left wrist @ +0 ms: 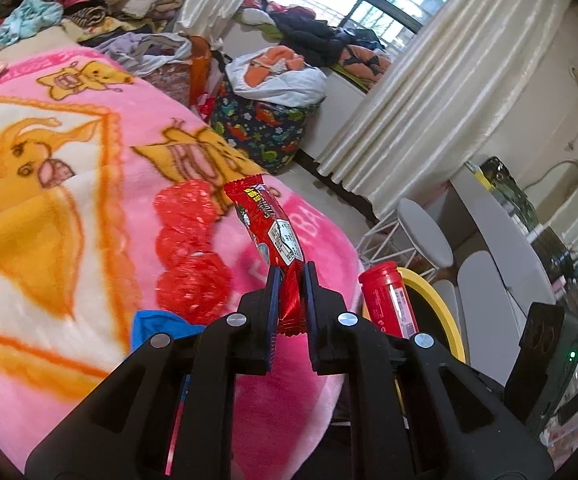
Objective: Collect trash
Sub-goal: 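Carry the red snack bar and red candy tube in both grippers over the bin, then open both grippers to drop the snack bar and candy tube into the bin, then move both open grippers back over the blue cloth and red wrapper, then grasp the blue cloth with the left gripper while the right grasps the red plastic wrapper, then carry the blue cloth and red wrapper in both grippers over the bin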
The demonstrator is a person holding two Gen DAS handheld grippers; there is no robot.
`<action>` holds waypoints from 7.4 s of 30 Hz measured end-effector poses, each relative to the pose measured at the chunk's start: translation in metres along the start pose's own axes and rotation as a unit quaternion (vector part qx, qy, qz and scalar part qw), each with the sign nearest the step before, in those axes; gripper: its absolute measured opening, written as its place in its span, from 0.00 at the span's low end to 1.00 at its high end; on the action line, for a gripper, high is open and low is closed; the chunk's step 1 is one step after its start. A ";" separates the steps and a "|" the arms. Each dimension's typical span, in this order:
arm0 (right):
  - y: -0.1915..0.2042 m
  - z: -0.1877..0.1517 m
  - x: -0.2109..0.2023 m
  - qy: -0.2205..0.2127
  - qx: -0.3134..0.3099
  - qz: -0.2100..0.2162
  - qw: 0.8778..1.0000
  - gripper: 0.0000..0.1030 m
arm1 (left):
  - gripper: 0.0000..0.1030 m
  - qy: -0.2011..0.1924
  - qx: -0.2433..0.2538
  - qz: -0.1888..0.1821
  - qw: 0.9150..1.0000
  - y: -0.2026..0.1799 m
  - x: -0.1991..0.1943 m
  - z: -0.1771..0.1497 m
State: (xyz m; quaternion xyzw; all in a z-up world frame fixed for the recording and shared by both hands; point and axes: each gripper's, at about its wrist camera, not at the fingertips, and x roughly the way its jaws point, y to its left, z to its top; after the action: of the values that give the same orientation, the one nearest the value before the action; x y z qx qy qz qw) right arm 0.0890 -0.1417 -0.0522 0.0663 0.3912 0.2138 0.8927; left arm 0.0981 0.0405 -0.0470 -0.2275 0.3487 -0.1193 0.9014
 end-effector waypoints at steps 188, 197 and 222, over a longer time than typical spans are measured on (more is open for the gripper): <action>-0.003 0.049 0.075 0.018 -0.005 0.045 0.999 0.30 | 0.19 0.078 0.098 0.027 0.992 0.013 0.030 -0.046; -0.042 0.044 0.031 -0.008 0.025 0.023 0.999 0.30 | 0.19 0.069 0.129 0.006 0.989 -0.028 0.030 -0.045; -0.123 -0.001 -0.053 -0.047 0.108 -0.037 0.992 0.30 | 0.19 0.069 0.190 -0.041 0.979 -0.113 0.045 -0.059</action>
State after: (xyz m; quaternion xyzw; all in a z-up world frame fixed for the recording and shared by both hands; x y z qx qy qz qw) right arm 0.0970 -0.2754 -0.0525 0.1580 0.3719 0.1340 0.9049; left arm 0.0843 -0.0937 -0.0558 -0.0577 0.3713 -0.2359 0.8962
